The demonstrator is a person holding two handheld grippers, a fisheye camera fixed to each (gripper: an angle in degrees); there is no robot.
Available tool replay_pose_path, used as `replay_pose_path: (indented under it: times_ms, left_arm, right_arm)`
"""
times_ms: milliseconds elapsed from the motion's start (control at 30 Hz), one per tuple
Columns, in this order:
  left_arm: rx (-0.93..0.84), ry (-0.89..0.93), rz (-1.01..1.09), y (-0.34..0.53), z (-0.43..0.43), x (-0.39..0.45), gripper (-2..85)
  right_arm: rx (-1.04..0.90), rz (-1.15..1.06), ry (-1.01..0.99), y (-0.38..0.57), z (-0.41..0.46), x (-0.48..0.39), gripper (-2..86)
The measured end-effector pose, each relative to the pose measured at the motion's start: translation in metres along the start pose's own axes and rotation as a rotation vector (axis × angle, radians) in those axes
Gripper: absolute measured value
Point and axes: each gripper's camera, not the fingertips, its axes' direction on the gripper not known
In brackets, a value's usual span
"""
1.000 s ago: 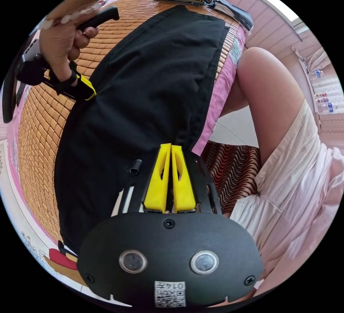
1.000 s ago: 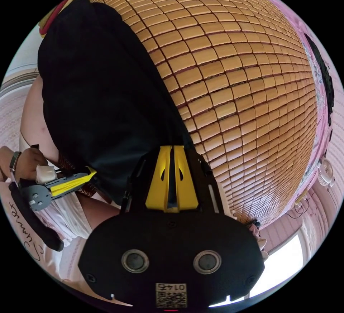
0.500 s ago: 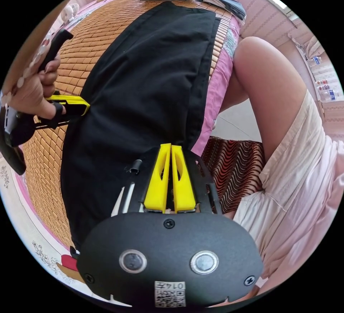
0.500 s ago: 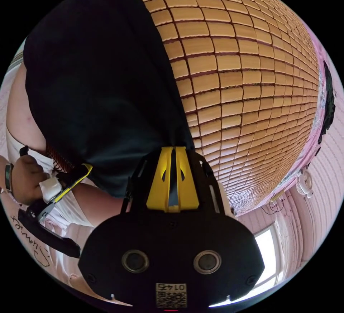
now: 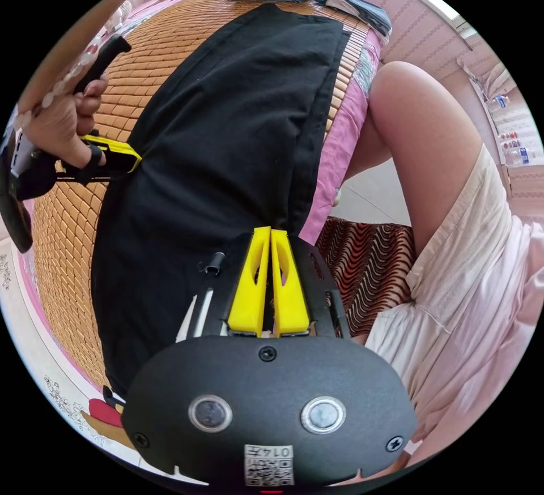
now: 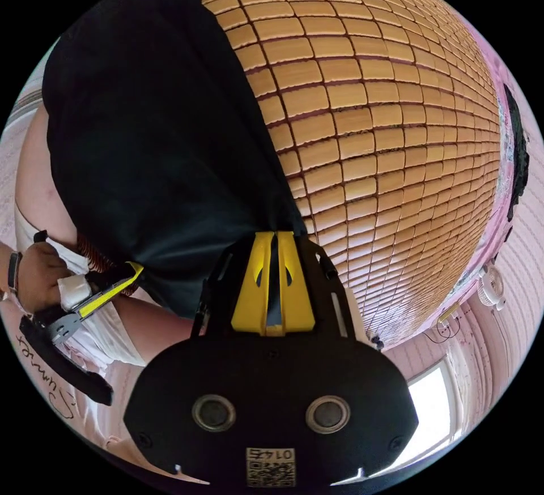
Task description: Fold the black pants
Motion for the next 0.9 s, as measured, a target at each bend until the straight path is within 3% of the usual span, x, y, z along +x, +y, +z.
replay_pose_path:
  times_ms: [200,300,367,467,667,767,833,900]
  left_arm:
    - [0.006,-0.017,-0.020,0.009,-0.003,0.002,-1.0]
    - [0.046,-0.029,-0.055,0.027,-0.011,0.005,-1.0]
    - [0.098,0.004,-0.087,0.043,-0.021,0.005,-1.0]
    - [0.183,0.024,-0.149,0.080,-0.036,0.002,-1.0]
    - [0.224,0.000,-0.379,0.156,-0.035,-0.022,-1.0]
    - [0.217,-0.011,-0.497,0.180,-0.028,-0.038,-1.0]
    - [0.222,0.013,-0.564,0.189,-0.023,-0.049,-1.0]
    - [0.230,0.058,-0.635,0.197,-0.015,-0.063,-1.0]
  right_arm:
    - [0.245,0.171,-0.092,0.106,0.009,0.020,-0.3]
    - [0.519,0.352,-0.166,0.196,0.021,0.025,-0.7]
    - [0.754,0.536,-0.289,0.295,0.038,0.029,-0.6]
    - [0.906,0.779,-0.335,0.436,0.080,0.029,0.8]
    - [0.779,1.503,-0.297,0.696,0.198,0.028,9.4]
    - [0.732,1.694,-0.396,0.755,0.248,0.023,14.4]
    - [0.707,1.703,-0.436,0.766,0.267,0.024,15.7]
    - [0.669,1.736,-0.372,0.777,0.269,0.023,14.9]
